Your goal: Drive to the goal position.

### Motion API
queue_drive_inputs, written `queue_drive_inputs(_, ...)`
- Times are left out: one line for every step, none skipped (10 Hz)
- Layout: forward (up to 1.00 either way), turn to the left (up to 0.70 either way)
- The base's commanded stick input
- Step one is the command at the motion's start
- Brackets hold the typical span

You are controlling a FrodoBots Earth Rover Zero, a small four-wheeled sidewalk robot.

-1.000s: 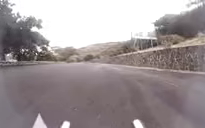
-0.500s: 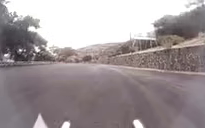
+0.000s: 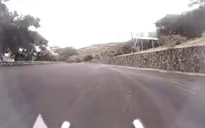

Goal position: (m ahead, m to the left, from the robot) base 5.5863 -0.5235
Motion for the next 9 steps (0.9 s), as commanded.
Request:
queue_drive_inputs(0.5, 0.0)
queue_drive_inputs(0.5, 0.0)
queue_drive_inputs(0.5, 0.0)
queue_drive_inputs(0.5, 0.0)
queue_drive_inputs(0.5, 0.0)
queue_drive_inputs(0.5, 0.0)
queue_drive_inputs(0.5, 0.0)
queue_drive_inputs(0.5, 0.0)
queue_drive_inputs(0.5, 0.0)
